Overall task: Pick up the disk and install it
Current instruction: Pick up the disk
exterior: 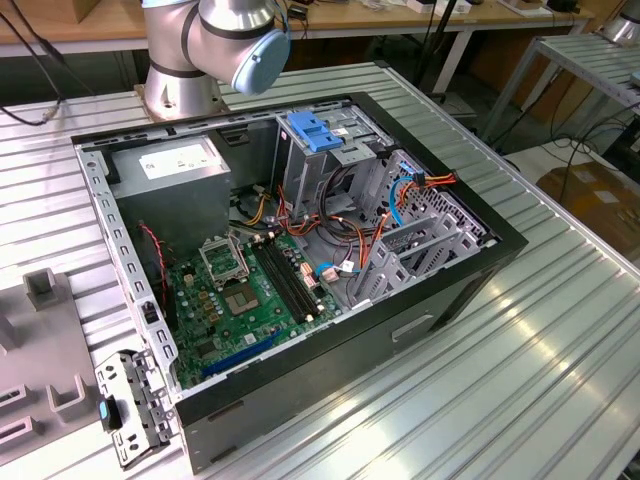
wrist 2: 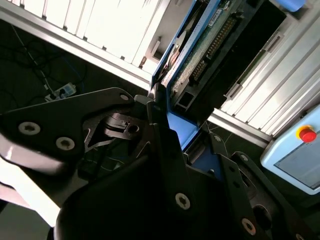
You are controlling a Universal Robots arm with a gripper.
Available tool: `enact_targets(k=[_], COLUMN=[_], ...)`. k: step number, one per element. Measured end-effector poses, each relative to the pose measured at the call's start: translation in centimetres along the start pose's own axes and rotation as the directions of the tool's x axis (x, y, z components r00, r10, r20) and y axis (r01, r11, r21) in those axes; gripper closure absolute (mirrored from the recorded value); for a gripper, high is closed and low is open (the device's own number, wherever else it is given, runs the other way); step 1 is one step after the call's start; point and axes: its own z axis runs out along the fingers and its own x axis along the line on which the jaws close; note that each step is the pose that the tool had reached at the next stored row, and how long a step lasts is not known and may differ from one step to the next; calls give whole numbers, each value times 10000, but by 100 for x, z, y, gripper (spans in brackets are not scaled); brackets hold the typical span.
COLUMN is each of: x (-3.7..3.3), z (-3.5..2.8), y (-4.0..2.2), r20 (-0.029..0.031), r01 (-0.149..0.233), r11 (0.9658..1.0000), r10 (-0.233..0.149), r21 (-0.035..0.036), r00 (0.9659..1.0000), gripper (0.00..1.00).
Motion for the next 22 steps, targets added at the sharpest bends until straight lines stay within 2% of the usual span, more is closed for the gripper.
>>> enact_targets(k=[12,16,22], x=[1,1,2], z=[-118,-196,-273], y=[1,2,3], r20=[5,13,16], r01=[1,0,0], r11=[10000,10000,10000], r10=[-1,0,0], r21=[-16,-28,-35], r00=[10000,10000,10000], gripper=[63,63,63])
